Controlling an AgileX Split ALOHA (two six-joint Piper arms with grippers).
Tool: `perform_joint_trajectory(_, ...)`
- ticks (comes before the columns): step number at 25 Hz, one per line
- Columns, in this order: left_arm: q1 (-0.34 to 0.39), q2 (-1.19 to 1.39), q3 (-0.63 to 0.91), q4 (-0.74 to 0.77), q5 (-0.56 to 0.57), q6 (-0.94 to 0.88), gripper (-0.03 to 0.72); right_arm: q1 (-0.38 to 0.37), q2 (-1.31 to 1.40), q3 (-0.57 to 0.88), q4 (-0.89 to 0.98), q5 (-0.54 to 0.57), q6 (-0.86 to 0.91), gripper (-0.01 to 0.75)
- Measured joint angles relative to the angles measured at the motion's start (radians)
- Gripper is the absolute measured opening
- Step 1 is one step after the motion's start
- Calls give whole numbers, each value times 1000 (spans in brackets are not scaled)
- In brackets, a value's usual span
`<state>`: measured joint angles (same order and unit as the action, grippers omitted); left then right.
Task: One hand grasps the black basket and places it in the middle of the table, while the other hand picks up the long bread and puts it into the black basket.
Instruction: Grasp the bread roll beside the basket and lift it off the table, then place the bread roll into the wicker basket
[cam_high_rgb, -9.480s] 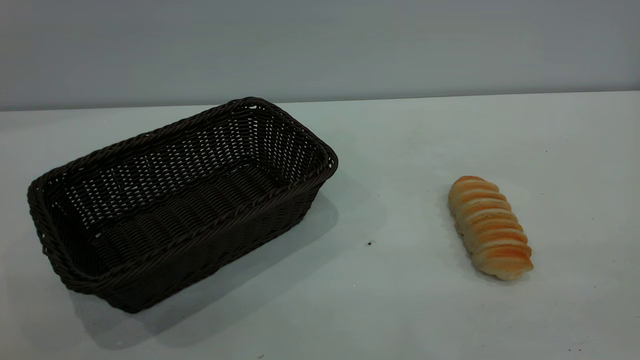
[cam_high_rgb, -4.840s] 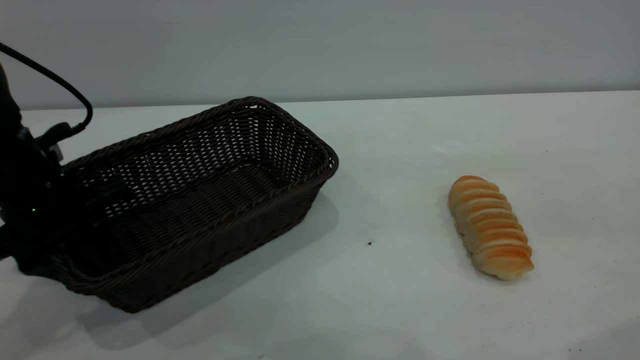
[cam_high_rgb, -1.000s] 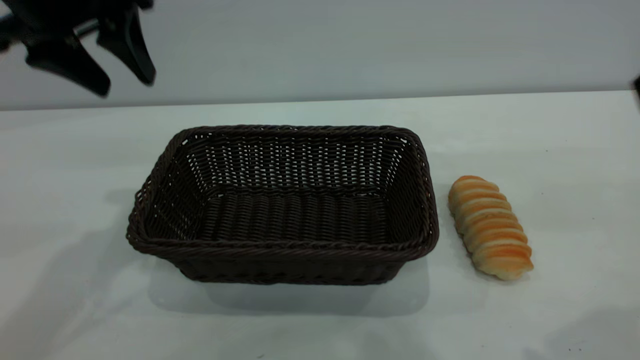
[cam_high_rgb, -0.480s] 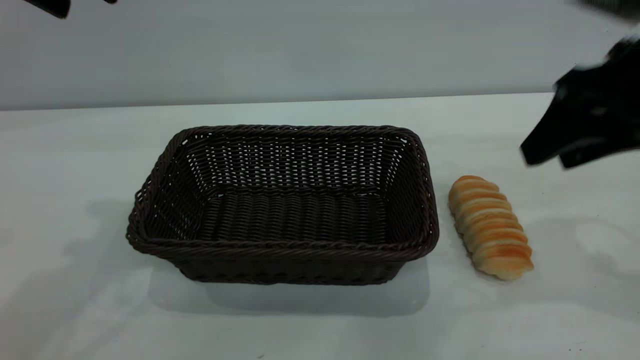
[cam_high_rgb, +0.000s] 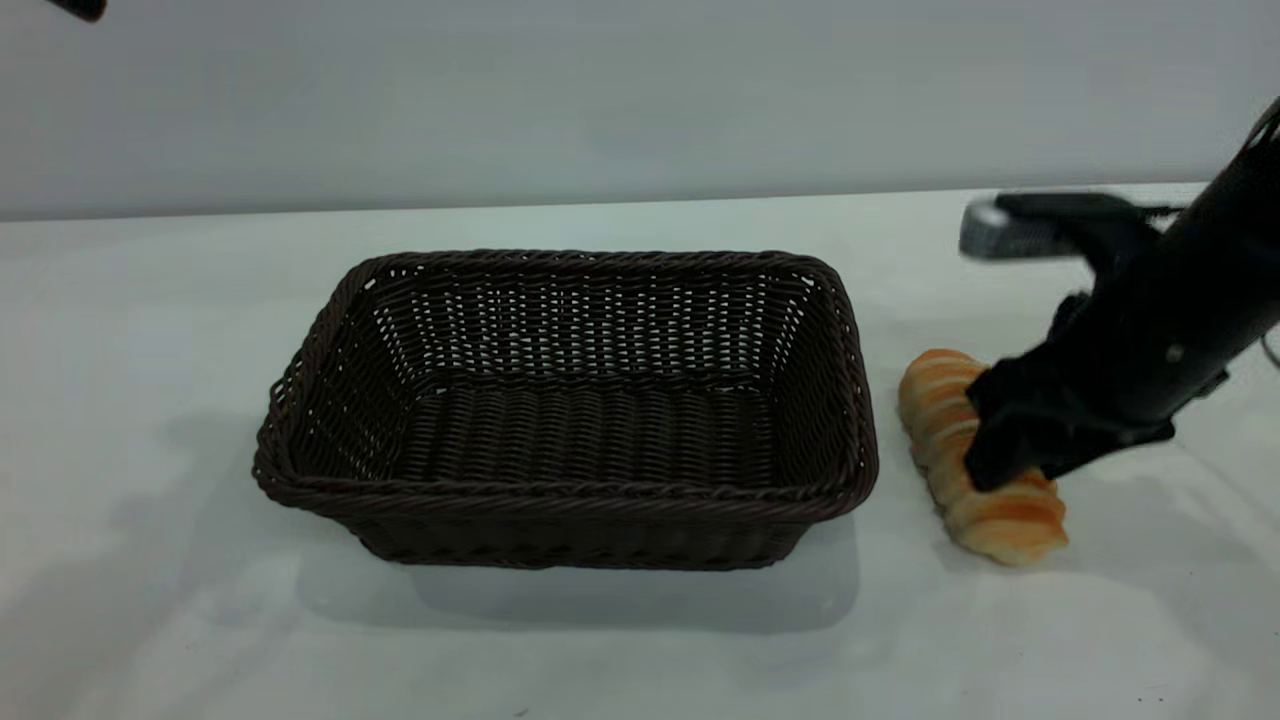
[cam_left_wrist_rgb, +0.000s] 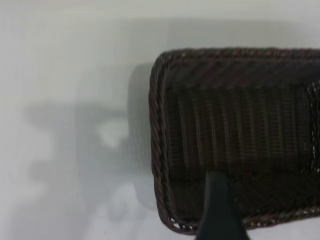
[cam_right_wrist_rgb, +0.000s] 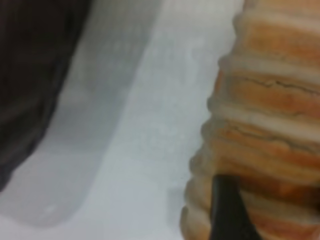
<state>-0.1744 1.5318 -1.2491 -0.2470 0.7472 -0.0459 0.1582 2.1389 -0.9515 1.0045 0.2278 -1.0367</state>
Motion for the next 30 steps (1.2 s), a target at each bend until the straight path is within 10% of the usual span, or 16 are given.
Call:
perform_joint_trajectory(10,0,0,0,1,22,2,539,2,-114,-1,-56,-3,0,36)
perform_joint_trajectory(19,0,0,0,1,29,34,497,114,-307,-68,-37,245,-12,35)
perform_joint_trajectory(30,0,0,0,1,44,46,491,322,-247,-68,216,52,-185,272)
